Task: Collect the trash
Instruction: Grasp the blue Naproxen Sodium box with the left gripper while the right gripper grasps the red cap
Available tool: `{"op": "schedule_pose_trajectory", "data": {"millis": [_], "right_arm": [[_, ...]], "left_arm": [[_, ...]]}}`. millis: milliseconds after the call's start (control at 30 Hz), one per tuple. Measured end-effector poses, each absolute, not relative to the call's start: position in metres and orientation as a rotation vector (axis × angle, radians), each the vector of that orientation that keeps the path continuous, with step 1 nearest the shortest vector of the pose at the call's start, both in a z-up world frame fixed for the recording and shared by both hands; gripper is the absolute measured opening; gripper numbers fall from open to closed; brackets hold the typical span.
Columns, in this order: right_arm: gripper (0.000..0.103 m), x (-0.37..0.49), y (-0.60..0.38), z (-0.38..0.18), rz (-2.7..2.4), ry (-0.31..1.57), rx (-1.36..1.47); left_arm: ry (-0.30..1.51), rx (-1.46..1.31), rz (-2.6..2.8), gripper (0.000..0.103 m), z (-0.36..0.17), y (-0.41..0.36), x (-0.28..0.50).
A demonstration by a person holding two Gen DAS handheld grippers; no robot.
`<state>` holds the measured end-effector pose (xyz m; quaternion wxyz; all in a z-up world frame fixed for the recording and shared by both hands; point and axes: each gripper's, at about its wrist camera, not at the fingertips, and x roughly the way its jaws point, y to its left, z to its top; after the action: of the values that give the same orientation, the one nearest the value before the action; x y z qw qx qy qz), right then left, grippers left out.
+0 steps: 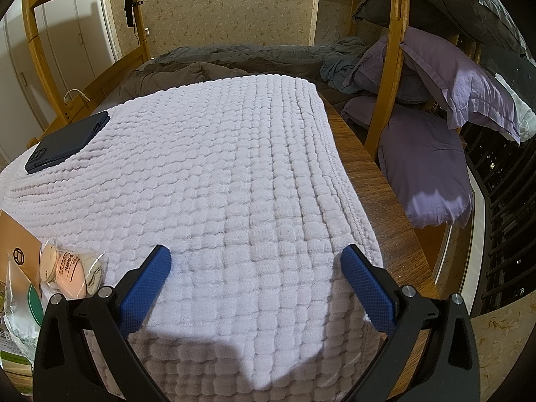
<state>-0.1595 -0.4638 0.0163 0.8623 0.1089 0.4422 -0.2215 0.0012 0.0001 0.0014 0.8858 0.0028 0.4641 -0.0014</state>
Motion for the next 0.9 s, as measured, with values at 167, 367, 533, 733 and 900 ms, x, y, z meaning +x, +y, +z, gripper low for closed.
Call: {"op": "schedule_pose_trajectory", "data": {"millis": [167, 367, 533, 733, 900], "right_arm": [[0.099, -0.163, -0.462, 0.016, -0.452, 0.928, 0.224], [0.099, -0.167, -0.459, 0.018, -0.402, 0.972, 0.218], [0.099, -0.193, -0.455, 0.029, -0.357, 0.966, 0.321], [0.099, -0.236, -0.425, 0.051, -0.278, 0.916, 0.319], [0.099, -0.266, -0.382, 0.069, -0.225, 0.860, 0.168]], "left_arm": [[0.965, 0.012, -0.013, 0.102, 0.005, 0.000, 0.003], [1.024, 0.047, -0.085, 0.102, 0.015, 0.003, 0.002], [0.983, 0.038, -0.220, 0.102, 0.038, 0.001, -0.026], [0.881, 0.076, -0.478, 0.102, 0.083, -0.019, -0.088], [0.867, 0.140, -0.642, 0.102, 0.090, -0.043, -0.131]]}}
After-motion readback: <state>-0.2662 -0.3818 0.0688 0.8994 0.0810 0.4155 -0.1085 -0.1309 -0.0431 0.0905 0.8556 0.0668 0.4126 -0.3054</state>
